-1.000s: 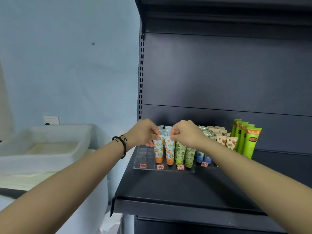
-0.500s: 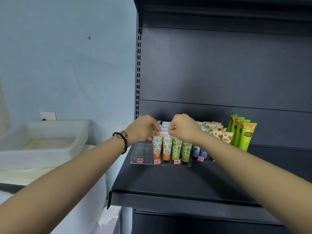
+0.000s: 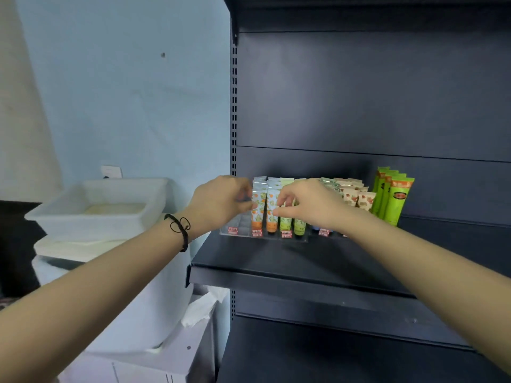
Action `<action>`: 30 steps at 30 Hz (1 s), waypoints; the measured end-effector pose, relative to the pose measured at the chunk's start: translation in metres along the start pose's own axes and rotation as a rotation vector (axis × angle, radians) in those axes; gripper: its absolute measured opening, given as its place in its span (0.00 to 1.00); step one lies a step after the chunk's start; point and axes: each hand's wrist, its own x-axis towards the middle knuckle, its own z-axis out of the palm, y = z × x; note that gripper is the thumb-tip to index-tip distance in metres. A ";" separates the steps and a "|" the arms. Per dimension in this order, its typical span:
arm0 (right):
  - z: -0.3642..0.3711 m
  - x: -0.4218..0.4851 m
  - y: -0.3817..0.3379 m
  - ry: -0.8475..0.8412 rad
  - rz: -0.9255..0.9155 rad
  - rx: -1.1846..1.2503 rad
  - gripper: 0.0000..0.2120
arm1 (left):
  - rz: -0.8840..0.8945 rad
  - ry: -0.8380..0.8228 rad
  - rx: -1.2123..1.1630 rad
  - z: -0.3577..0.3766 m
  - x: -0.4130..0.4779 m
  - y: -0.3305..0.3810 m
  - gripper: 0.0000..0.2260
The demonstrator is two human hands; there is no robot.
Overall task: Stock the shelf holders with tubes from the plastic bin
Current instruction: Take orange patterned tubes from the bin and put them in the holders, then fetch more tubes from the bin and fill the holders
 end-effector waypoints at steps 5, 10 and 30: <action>0.009 -0.063 0.002 -0.141 -0.103 0.042 0.16 | -0.043 -0.211 0.134 0.008 -0.071 0.028 0.14; 0.046 -0.132 0.005 -0.313 -0.164 0.087 0.19 | -0.128 -0.339 0.097 0.044 -0.158 0.066 0.15; 0.466 -0.450 0.081 -1.235 0.181 0.345 0.20 | -0.808 -1.088 -0.311 0.459 -0.525 0.125 0.23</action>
